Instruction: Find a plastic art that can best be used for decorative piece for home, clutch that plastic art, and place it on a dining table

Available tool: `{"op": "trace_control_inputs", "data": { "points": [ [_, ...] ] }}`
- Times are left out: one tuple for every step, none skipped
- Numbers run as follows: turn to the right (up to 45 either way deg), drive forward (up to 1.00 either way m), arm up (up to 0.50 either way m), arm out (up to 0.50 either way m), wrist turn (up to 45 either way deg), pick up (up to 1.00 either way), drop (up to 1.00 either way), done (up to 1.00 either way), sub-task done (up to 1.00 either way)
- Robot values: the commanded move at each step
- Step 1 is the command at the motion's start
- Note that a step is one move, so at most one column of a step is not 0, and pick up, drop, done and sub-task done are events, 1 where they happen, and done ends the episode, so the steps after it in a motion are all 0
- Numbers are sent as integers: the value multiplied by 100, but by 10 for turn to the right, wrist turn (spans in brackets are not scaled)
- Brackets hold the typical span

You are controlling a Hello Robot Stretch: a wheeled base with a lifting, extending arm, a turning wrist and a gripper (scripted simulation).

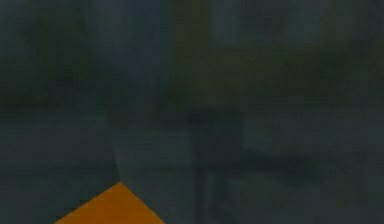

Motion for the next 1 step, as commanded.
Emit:
{"op": "trace_control_inputs", "data": {
  "points": [
    [-450,0,0,0,0,0,0,0,0]
  ]
}}
